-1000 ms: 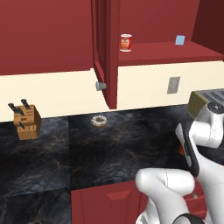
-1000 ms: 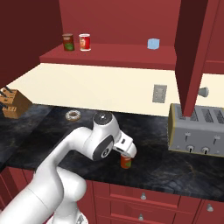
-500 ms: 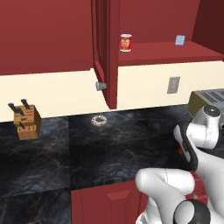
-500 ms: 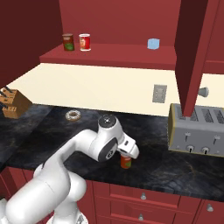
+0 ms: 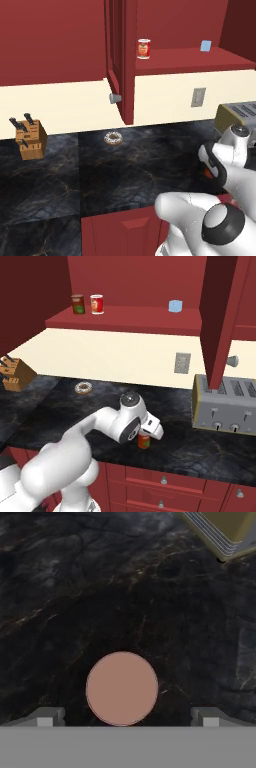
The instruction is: Pick the cans from the counter and place them in their designated side in the cabinet.
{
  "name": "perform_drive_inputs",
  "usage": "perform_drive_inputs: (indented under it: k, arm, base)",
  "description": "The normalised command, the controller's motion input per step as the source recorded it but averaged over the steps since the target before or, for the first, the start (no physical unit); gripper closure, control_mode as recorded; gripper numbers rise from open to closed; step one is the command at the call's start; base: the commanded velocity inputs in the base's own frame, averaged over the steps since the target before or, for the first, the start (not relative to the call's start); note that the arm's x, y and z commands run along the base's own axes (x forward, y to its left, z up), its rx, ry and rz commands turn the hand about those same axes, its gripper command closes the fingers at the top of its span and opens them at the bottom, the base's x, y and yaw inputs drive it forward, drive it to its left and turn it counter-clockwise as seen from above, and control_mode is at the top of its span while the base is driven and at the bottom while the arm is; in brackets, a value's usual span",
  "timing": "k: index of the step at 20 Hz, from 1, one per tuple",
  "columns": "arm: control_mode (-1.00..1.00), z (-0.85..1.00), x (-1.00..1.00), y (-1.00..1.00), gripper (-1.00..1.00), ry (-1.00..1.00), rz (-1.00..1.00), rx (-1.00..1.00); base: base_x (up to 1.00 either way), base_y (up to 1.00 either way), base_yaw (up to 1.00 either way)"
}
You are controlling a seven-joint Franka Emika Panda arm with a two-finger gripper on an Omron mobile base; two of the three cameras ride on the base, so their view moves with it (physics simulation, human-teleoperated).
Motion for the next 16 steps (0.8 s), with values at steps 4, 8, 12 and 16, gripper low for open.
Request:
perform_drive_inputs:
  k: [4,8,12,16]
  arm:
    - [-1.00,-0.25,0.22,-0.07,-1.00,0.01,0.00,0.00]
    - [-1.00,-0.25,0.23,-0.04,-1.00,0.01,0.00,0.00]
    - [-1.00,-0.24,0.24,-0.06,-1.00,0.01,0.00,0.00]
    - [-1.00,-0.22,0.22,-0.07,-1.00,0.00,0.00,0.00]
  base:
    - [0.00,0.00,0.00]
    - [0.00,0.00,0.00]
    - [0.00,0.00,0.00]
    - [0.00,0.00,0.00]
